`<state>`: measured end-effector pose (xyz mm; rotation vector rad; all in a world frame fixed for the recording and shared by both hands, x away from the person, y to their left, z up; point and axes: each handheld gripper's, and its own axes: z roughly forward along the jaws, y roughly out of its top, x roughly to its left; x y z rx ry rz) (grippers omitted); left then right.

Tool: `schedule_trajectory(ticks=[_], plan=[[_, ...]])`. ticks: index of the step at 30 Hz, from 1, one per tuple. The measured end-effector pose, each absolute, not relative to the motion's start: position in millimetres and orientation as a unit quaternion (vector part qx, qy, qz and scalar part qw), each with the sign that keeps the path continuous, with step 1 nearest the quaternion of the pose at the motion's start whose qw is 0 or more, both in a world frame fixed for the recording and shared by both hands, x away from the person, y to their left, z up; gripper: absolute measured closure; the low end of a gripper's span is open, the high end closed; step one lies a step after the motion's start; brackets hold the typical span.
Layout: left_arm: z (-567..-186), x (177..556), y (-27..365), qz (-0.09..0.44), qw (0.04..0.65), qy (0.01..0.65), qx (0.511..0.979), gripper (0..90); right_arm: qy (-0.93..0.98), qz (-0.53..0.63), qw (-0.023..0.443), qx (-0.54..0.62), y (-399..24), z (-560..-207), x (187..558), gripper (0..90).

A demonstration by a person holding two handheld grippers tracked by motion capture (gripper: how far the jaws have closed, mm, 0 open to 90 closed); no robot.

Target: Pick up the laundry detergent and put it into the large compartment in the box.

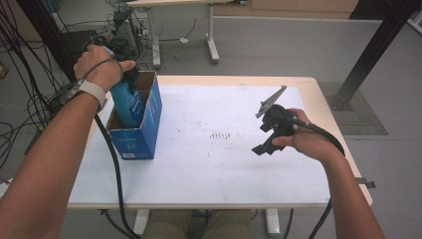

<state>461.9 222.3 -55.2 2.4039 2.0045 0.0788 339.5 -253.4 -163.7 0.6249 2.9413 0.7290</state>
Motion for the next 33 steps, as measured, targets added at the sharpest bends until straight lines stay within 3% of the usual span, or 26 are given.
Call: schedule_trajectory(ticks=[33], plan=[[-95,464,219,0.031,0.000,0.637,0.770,37.7,0.949,0.234,0.023,0.208,-254,-166,338,13.3]])
